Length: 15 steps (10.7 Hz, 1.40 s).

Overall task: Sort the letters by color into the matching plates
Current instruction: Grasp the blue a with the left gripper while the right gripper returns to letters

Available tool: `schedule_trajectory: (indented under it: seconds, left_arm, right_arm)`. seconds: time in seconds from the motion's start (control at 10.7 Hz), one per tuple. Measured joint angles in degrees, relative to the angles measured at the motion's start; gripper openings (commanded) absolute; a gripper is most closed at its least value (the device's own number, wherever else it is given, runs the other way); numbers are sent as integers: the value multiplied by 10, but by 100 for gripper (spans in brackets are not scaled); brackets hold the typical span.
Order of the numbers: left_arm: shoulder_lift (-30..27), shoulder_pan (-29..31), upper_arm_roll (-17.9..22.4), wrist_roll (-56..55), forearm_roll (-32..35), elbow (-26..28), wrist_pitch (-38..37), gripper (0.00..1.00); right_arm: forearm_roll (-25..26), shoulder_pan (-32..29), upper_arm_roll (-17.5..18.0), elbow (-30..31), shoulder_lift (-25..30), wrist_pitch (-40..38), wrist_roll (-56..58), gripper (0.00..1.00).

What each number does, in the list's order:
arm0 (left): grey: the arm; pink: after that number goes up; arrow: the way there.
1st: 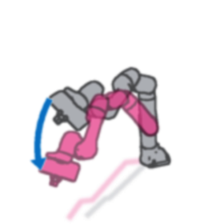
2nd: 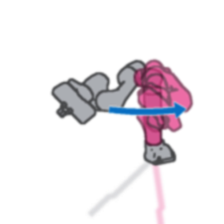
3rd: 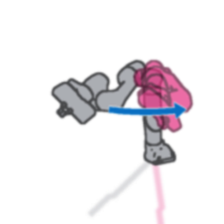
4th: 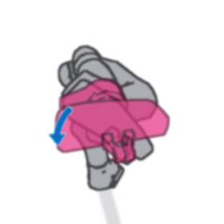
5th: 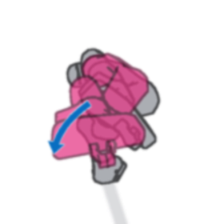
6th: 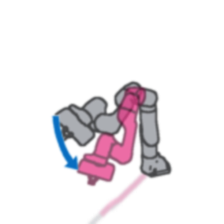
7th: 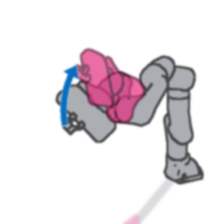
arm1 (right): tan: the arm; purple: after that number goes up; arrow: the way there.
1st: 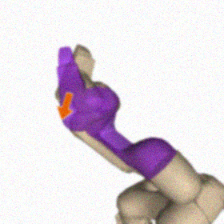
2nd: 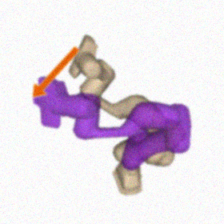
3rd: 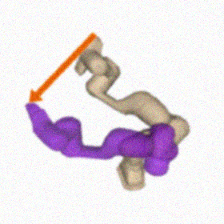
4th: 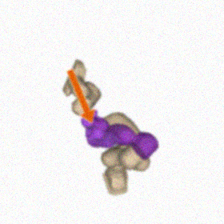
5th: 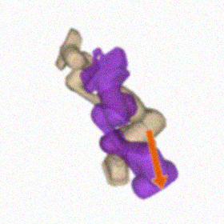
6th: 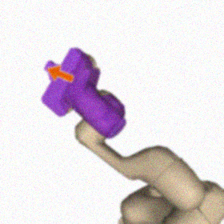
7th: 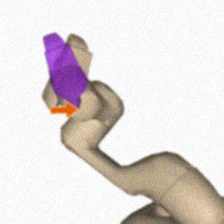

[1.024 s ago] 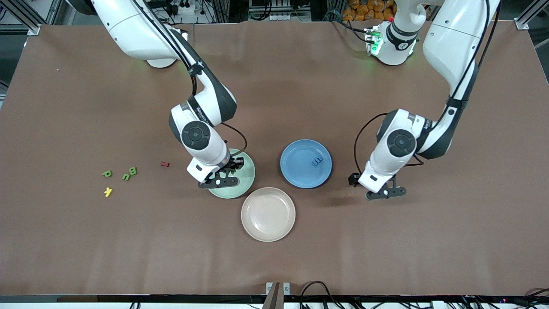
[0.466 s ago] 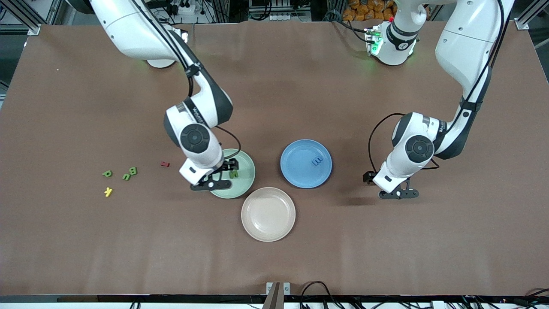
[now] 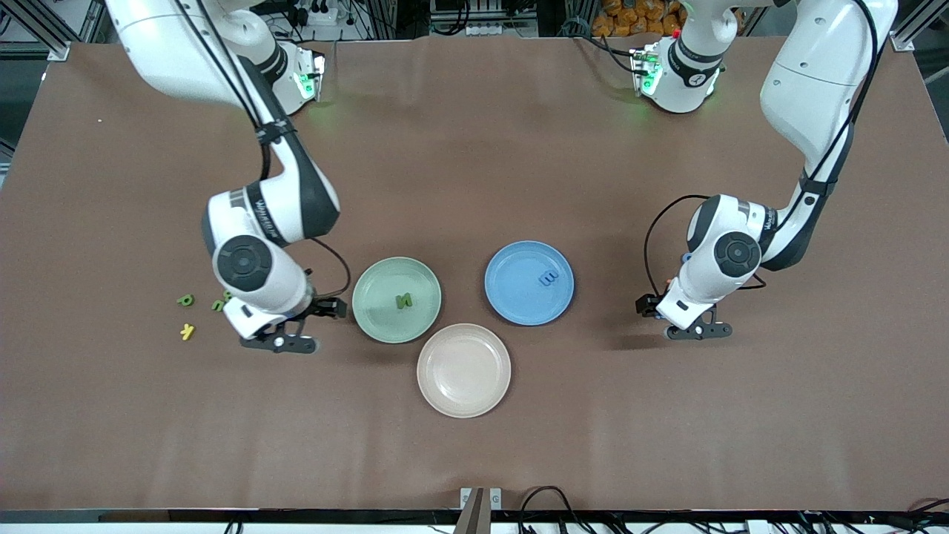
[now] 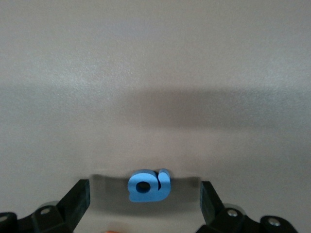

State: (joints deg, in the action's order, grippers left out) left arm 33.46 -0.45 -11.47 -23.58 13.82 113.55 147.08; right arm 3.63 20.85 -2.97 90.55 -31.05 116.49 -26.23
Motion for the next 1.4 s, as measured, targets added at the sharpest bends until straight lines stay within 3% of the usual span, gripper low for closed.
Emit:
schedule_trajectory:
  seconds: [0.19, 0.28, 0.37, 0.65, 1.12, 1.4]
  left_arm:
    - [1, 0, -2, 0, 0, 3, 3, 100]
    - [2, 0, -2, 0, 0, 3, 4, 75]
    - [4, 0, -2, 0, 0, 3, 5, 1]
    - [1, 2, -3, 0, 0, 2, 9, 0]
    - [-4, 6, -4, 2, 0, 2, 10, 0]
    - [-5, 5, -12, -10, 0, -1, 12, 0]
  right_arm:
    - [0, -29, -11, 0, 12, -6, 46, 100]
    - [0, -44, -18, -1, 20, -19, 84, 100]
    - [0, -65, -20, -1, 29, -36, 124, 100]
    - [0, -135, -22, -2, 63, -91, 237, 100]
    - [-1, -190, -22, 14, 70, -89, 255, 100]
    - [-62, -203, -22, 89, 75, 29, 236, 100]
